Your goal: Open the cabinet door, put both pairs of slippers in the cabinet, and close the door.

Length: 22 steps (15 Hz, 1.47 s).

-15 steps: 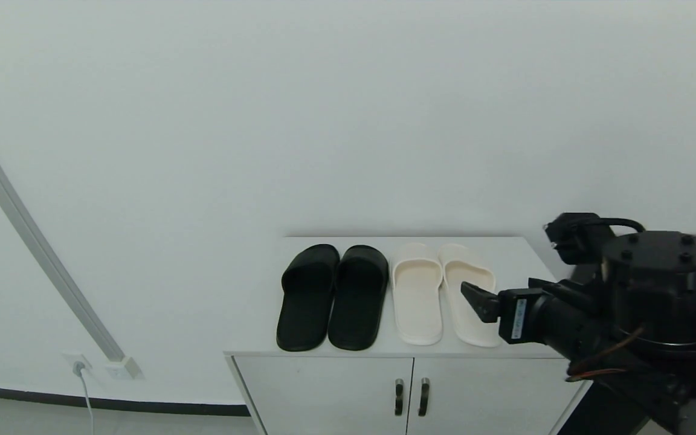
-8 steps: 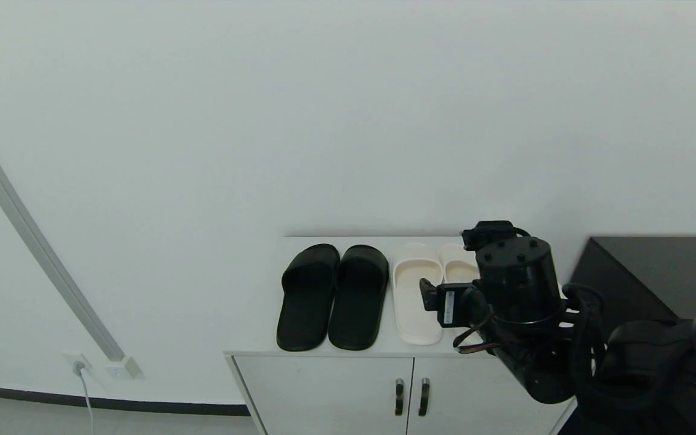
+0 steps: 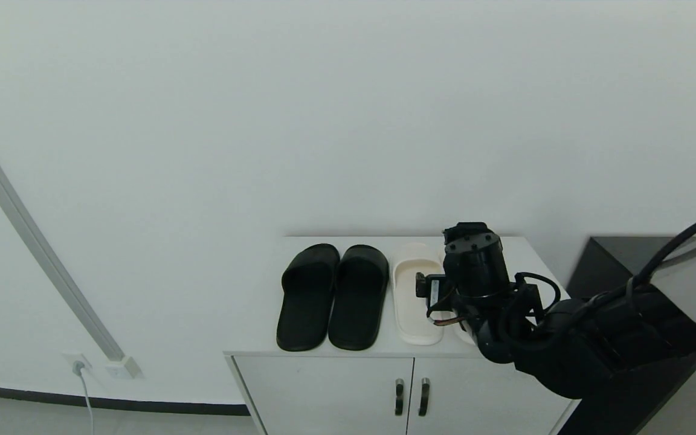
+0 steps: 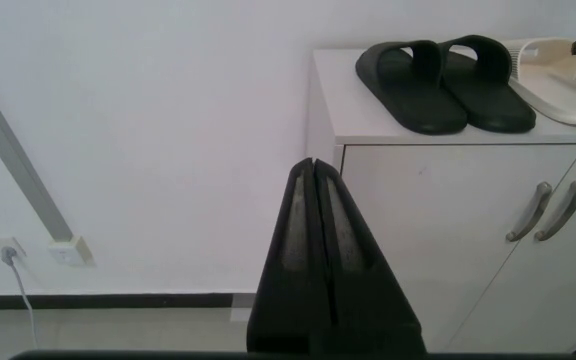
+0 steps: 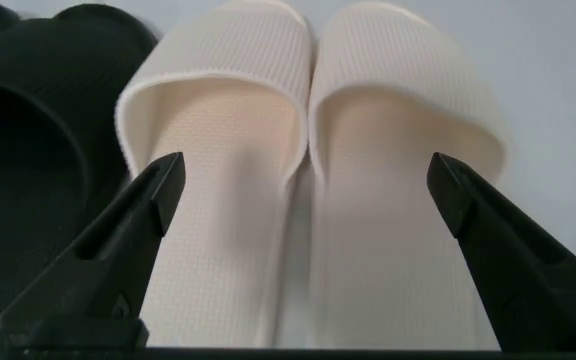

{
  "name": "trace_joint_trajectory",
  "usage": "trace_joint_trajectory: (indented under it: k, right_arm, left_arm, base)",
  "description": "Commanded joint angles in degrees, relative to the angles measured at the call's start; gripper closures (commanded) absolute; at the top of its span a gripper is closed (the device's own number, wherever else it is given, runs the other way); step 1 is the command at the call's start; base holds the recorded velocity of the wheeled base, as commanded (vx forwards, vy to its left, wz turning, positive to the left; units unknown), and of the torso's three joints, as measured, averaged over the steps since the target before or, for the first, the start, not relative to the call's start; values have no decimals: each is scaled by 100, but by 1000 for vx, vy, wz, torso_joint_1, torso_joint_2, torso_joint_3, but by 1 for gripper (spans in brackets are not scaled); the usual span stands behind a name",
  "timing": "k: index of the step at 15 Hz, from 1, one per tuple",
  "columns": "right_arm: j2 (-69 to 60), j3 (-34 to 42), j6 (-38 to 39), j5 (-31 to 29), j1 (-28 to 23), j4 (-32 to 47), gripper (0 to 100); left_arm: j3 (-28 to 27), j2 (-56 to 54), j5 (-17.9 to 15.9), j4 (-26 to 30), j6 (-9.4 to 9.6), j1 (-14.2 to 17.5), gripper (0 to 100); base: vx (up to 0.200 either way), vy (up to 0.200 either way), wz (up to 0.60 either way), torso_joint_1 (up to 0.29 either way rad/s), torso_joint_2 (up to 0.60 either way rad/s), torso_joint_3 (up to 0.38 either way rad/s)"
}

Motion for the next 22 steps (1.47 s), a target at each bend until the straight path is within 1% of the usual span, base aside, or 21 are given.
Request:
trace_joint_trajectory:
  k: [1, 3, 5, 10, 15, 16, 22]
  right_arm:
    - [298, -191, -2, 56, -107, 0, 0]
    - [447, -297, -10, 135, -134, -97, 0]
    - [658, -402, -186, 153, -186, -290, 0]
    - [1071, -859, -274, 223, -371, -343, 0]
    - [1124, -991, -538, 241, -485, -484, 0]
    - [1124, -991, -555, 302, -485, -501, 100]
    - [1159, -1000, -590, 372, -485, -510, 100]
  left_arm:
    - [0, 7, 2, 0, -1, 1, 100]
    - [0, 7, 2, 0, -1, 1, 100]
    - [0, 7, 2, 0, -1, 1, 100]
    - [-9, 7, 2, 0, -1, 1, 100]
    - [-9, 7, 2, 0, -1, 1, 100]
    - [-9, 7, 2, 0, -1, 1, 100]
    - [0, 7, 2, 0, -1, 1, 100]
  base:
    - [0, 0, 0, 0, 0, 0]
    - [0, 0, 0, 0, 0, 0]
    - [0, 0, 0, 0, 0, 0]
    - [0, 0, 0, 0, 0, 0]
    - [0, 0, 0, 0, 0, 0]
    - [0, 0, 0, 0, 0, 0]
    - [0, 0, 0, 0, 0, 0]
